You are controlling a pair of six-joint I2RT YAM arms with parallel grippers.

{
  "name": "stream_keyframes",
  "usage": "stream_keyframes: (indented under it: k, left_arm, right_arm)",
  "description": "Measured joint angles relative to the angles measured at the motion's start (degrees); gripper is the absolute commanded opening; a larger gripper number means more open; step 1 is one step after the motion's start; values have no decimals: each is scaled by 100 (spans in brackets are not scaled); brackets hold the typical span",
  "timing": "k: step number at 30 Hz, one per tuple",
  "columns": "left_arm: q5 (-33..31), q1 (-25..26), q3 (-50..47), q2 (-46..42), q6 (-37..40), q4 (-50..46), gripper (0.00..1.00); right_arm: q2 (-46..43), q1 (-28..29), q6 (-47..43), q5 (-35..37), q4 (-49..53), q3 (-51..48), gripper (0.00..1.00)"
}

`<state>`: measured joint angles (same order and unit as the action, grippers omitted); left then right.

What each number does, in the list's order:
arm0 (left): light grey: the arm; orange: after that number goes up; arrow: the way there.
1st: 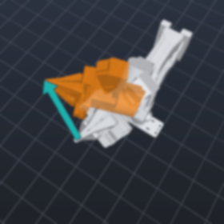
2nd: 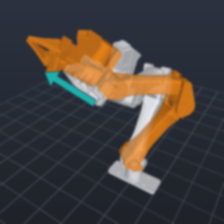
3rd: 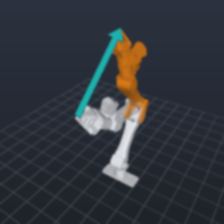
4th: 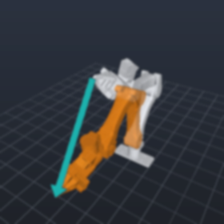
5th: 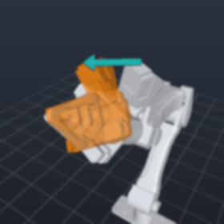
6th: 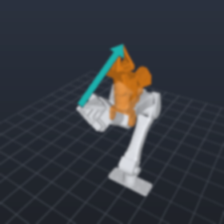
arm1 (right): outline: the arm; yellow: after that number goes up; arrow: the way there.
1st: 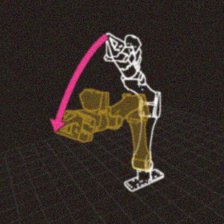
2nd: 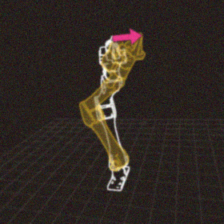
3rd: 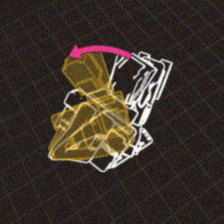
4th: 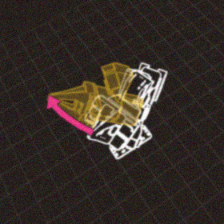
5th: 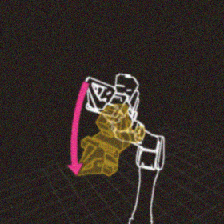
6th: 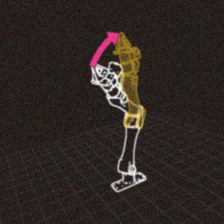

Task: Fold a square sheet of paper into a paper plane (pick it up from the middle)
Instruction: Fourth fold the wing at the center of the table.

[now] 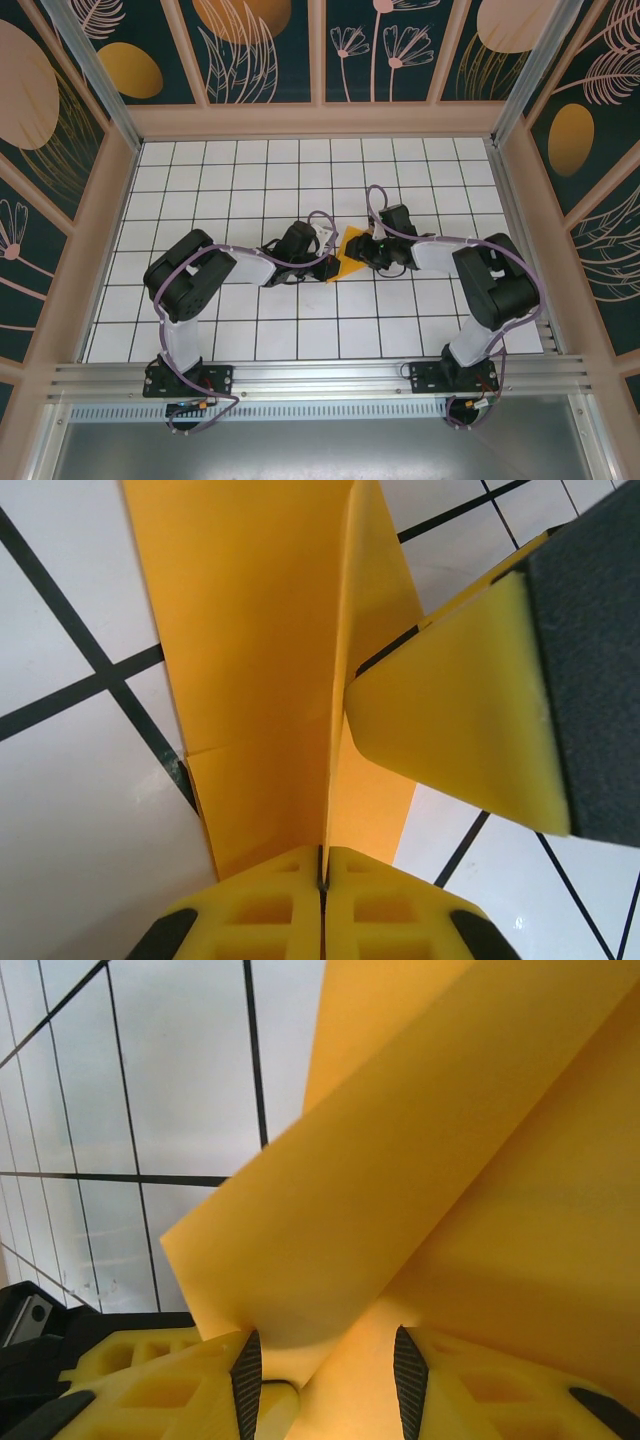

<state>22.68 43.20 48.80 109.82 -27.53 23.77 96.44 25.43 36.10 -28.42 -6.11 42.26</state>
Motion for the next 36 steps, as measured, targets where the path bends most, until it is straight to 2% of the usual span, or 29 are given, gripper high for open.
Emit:
stream_keyframes:
  k: [5, 14, 22, 26, 32, 36]
  left_arm:
    - [129, 0, 31, 9, -79, 20, 25]
    - [260, -7, 114, 50, -109, -9, 26]
    - [142, 0, 146, -98, -83, -304, 37]
    - [-79, 0, 133, -437, -61, -575, 39]
    - [-372, 0, 50, -960, -216, -647, 36]
    - [-367, 0, 44, -986, -476, -608, 26]
  right_arm:
    - [61, 0, 0, 2, -2, 0, 43]
    - [114, 0, 24, 2, 9, 50, 44]
    - [201, 7, 31, 72, 227, 232, 44]
    - [256, 20, 52, 153, 376, 354, 45]
    - [369, 33, 151, 203, 634, 564, 44]
    - [455, 55, 197, 286, 800, 717, 45]
